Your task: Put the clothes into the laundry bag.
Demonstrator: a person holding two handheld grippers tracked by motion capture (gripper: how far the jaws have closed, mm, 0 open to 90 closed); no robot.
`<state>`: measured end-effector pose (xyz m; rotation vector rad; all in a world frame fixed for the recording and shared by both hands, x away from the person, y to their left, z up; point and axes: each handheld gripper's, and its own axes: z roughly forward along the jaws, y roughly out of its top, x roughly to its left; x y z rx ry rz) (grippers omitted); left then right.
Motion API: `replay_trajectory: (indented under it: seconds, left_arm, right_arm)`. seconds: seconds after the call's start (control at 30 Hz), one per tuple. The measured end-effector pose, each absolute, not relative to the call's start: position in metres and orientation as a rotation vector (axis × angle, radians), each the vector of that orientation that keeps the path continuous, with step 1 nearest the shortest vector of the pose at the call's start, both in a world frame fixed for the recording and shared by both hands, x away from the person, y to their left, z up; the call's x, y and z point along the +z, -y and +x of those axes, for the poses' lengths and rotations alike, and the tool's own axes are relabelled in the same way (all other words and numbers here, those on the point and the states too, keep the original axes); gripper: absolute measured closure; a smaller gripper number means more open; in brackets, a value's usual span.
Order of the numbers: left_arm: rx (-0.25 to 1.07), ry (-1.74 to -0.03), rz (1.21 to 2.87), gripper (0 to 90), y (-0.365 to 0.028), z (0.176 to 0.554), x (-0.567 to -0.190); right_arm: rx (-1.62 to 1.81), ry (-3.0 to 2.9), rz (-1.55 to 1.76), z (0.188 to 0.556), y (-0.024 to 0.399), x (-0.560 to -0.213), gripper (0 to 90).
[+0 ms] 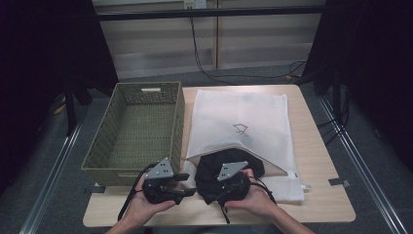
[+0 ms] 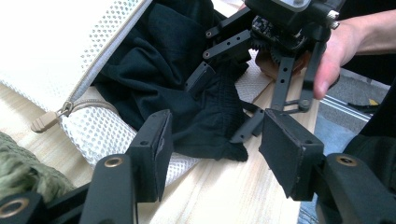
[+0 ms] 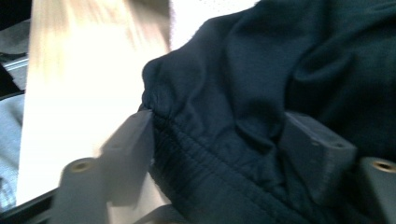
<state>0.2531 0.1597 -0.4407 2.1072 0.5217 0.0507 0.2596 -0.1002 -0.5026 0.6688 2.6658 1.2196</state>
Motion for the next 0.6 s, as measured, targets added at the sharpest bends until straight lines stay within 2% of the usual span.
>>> replay_trajectory:
  seconds: [0.1, 0.37, 0.6]
  left_arm:
    - [0.040, -0.533, 2.103, 43.0, -0.159, 0.252, -0.441]
    - [0.015, -0.533, 2.116, 43.0, -0.155, 0.252, -0.444]
    - [0.012, -0.520, 2.136, 42.5, -0.149, 0.252, -0.445]
  right_arm:
    - [1.225, -2.655, 0.684, 0.262, 0.103, -0.502, 37.3]
    - [1.264, -2.669, 0.781, 0.271, 0.109, -0.496, 69.8]
    - [1.418, -2.668, 0.867, 0.277, 0.122, -0.484, 73.7]
